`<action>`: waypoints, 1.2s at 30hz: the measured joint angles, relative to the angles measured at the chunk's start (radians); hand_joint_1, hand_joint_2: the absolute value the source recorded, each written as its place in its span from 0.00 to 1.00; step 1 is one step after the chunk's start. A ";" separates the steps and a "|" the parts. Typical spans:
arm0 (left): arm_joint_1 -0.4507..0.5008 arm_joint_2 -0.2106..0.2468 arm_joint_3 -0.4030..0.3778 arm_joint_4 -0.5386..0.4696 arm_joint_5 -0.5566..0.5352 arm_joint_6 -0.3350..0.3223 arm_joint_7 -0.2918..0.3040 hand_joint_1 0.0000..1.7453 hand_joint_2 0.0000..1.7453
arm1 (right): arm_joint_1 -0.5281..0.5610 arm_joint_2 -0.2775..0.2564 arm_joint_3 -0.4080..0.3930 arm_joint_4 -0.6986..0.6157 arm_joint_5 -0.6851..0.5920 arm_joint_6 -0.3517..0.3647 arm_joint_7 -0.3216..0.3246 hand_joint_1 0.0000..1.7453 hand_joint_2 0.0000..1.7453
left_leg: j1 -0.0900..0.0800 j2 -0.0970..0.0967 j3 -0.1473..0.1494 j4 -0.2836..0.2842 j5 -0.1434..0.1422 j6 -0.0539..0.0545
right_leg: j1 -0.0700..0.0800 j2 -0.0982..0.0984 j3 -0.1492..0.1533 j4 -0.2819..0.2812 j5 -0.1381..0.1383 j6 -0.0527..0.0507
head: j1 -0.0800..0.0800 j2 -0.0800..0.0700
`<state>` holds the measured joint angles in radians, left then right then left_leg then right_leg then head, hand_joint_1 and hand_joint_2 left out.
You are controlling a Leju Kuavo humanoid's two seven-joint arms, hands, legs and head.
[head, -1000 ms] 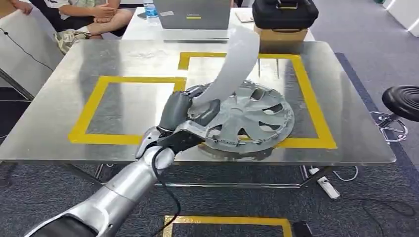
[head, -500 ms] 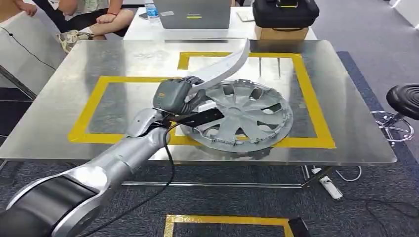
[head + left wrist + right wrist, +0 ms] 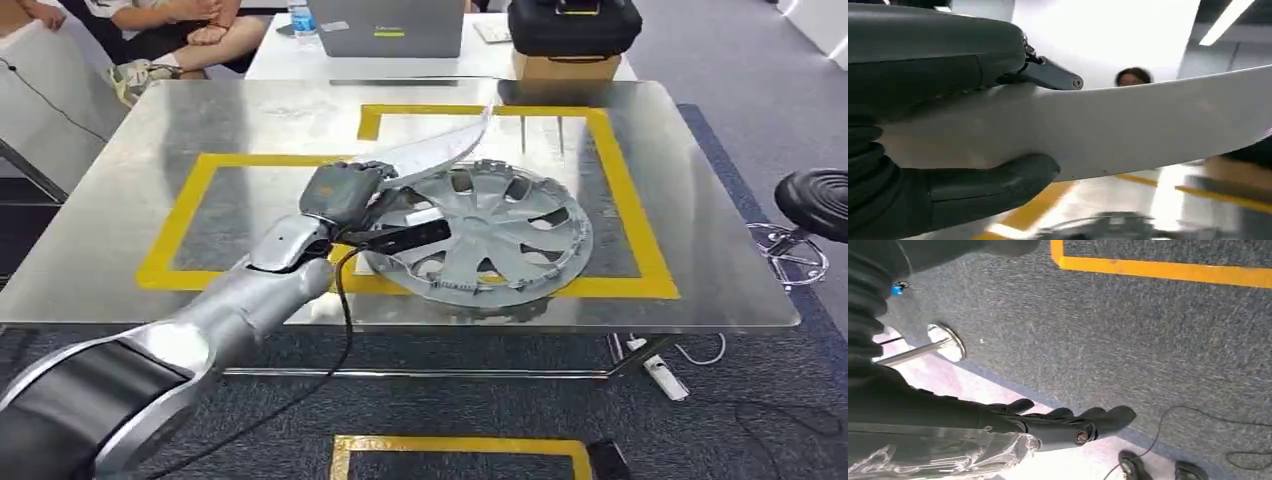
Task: Take the parts from the cabinet and place them on the table.
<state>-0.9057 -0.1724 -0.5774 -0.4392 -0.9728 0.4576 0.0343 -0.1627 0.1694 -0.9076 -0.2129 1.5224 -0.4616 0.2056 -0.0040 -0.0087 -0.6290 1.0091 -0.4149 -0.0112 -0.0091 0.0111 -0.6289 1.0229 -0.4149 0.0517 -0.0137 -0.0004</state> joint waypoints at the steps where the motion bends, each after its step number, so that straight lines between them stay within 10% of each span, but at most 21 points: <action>1: -0.009 0.011 -0.017 0.014 -0.048 -0.030 0.056 1.00 1.00 | -0.001 0.000 0.003 0.000 0.003 0.002 0.002 0.00 1.00 | 0.003 0.001 0.001 -0.003 0.004 0.007 | 0.000 0.001 0.000 0.000 -0.001 0.005 | -0.001 0.000; 3: -0.031 0.040 -0.058 0.044 -0.126 -0.118 0.150 1.00 1.00 | -0.002 0.000 0.007 0.000 0.011 0.007 0.006 0.00 1.00 | 0.009 0.003 0.003 -0.004 0.006 0.018 | -0.001 -0.004 -0.026 0.049 -0.036 0.014 | 0.008 0.000; 7: -0.038 0.101 -0.091 0.089 -0.152 -0.191 0.238 1.00 1.00 | -0.003 0.002 0.014 0.000 0.015 0.011 0.008 0.00 1.00 | 0.008 0.003 0.003 -0.004 0.005 0.022 | -0.002 -0.005 -0.155 0.322 -0.140 0.020 | 0.008 0.000; 12: -0.008 0.185 -0.094 0.130 -0.119 -0.249 0.344 1.00 1.00 | -0.004 0.002 0.021 0.000 0.013 0.011 0.008 0.00 1.00 | 0.010 0.003 0.012 -0.002 -0.003 0.010 | -0.004 -0.005 -0.030 0.056 0.010 0.013 | 0.008 0.000; 19: 0.040 0.271 -0.045 0.171 -0.053 -0.393 0.433 1.00 1.00 | -0.008 0.006 0.027 0.001 0.015 0.019 0.007 0.00 1.00 | 0.007 0.002 -0.005 0.022 -0.024 -0.026 | -0.003 -0.002 -0.004 0.011 -0.004 -0.026 | 0.003 0.000; 23: 0.057 0.284 -0.010 0.177 -0.024 -0.421 0.443 1.00 1.00 | -0.011 0.010 0.030 0.001 0.013 0.020 0.003 0.00 1.00 | 0.009 0.002 -0.135 0.295 -0.137 -0.034 | -0.003 -0.003 -0.003 0.011 -0.006 -0.037 | 0.000 0.000; 25: 0.056 0.286 0.005 0.177 -0.022 -0.431 0.441 1.00 1.00 | -0.010 0.009 0.030 0.001 0.012 0.020 0.007 0.00 1.00 | 0.009 0.002 -0.117 0.258 -0.092 -0.033 | -0.003 0.000 0.002 0.011 -0.006 -0.037 | 0.001 0.000; 27: 0.053 0.287 0.016 0.177 -0.022 -0.437 0.430 1.00 1.00 | -0.011 0.010 0.030 0.001 0.012 0.020 0.006 0.00 1.00 | 0.009 0.002 -0.030 0.104 -0.014 -0.026 | -0.004 0.004 0.007 0.011 -0.006 -0.034 | 0.001 0.000; 28: 0.049 0.287 0.021 0.177 -0.022 -0.440 0.420 0.00 1.00 | -0.012 0.009 0.030 0.001 0.012 0.020 0.006 0.00 0.00 | 0.009 0.005 0.011 0.039 -0.002 -0.020 | -0.004 0.006 0.010 0.012 -0.005 -0.029 | 0.000 0.000; 33: 0.057 0.281 0.039 0.177 -0.038 -0.426 0.343 0.00 1.00 | -0.009 0.009 0.030 0.000 0.004 0.017 0.000 0.00 0.00 | 0.008 0.002 0.031 -0.017 0.002 0.007 | -0.003 0.007 0.005 0.007 -0.003 0.004 | -0.002 0.000; 36: 0.055 0.269 0.049 0.177 -0.043 -0.394 0.291 0.00 1.00 | -0.010 0.009 0.030 0.001 -0.003 0.016 -0.007 0.00 0.00 | 0.011 0.002 0.029 -0.019 0.007 0.017 | -0.004 -0.002 -0.059 0.157 -0.098 0.015 | 0.007 0.000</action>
<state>-0.8510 0.0962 -0.5283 -0.2625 -1.0155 0.0638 0.3250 -0.1723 0.1785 -0.8774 -0.2121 1.5191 -0.4452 0.1984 0.0068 -0.0065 -0.6003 0.9902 -0.4076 0.0059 -0.0130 0.0093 -0.6883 1.1797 -0.5130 0.0668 -0.0065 -0.0004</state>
